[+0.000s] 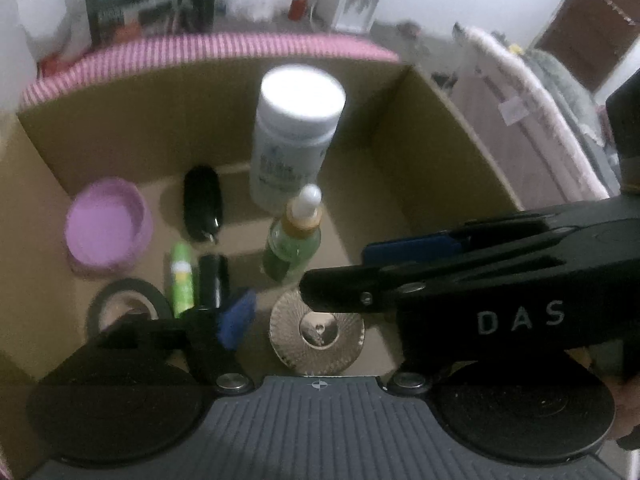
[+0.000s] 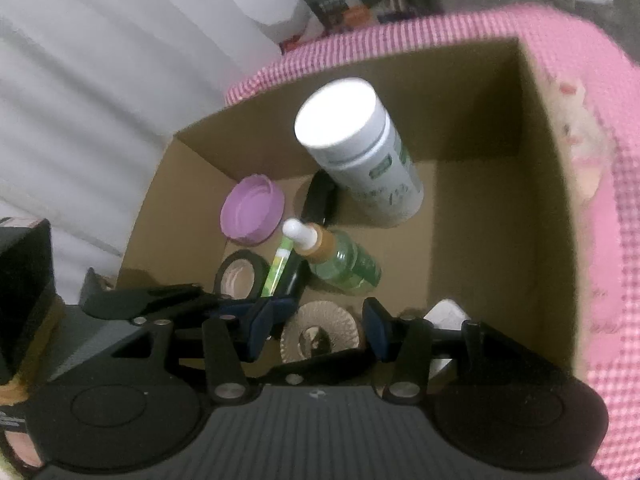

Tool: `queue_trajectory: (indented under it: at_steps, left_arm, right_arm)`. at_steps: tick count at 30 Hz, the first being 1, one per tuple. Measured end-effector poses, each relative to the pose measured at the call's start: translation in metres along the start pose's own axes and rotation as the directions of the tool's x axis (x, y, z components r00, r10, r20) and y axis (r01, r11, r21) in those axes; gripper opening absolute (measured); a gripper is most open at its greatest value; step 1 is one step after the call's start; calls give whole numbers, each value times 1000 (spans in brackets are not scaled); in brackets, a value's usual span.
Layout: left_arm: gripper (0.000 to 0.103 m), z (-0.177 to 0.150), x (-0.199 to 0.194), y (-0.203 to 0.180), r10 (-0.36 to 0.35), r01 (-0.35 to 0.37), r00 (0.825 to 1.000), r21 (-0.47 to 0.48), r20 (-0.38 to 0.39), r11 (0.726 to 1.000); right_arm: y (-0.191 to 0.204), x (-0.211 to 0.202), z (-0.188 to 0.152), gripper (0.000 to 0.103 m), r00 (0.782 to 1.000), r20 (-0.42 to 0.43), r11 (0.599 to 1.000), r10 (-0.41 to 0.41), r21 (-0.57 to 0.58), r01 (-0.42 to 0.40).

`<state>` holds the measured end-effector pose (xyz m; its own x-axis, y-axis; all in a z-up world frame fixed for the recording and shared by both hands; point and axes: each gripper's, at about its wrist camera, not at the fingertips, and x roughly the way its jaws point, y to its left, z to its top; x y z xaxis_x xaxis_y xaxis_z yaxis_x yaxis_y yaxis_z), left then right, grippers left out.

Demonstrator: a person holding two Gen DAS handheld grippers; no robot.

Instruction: Organize rigid objects

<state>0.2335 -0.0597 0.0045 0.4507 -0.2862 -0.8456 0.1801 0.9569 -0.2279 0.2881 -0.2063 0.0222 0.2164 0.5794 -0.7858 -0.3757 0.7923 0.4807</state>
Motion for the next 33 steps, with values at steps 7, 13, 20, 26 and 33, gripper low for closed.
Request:
queue_trajectory:
  at_steps: [7, 13, 20, 26, 33]
  left_arm:
    - [99, -23, -65, -18, 64, -88, 970, 95, 235, 992]
    - [103, -52, -122, -27, 140, -188, 916, 95, 376, 977]
    - [103, -76, -143, -26, 287, -302, 852, -39, 438, 953]
    - [103, -81, -127, -19, 367, -346, 852, -124, 373, 930]
    - [103, -89, -119, -18, 386, -375, 849, -103, 360, 921]
  right_arm:
    - [20, -53, -19, 73, 983, 186, 998, 9, -68, 3]
    - [41, -121, -58, 103, 911, 412, 995, -3, -94, 46]
    - [71, -157, -110, 103, 800, 564, 962, -206, -31, 270]
    - [97, -142, -146, 103, 676, 632, 883, -378, 28, 468]
    - [106, -102, -150, 103, 669, 590, 826, -452, -6, 563]
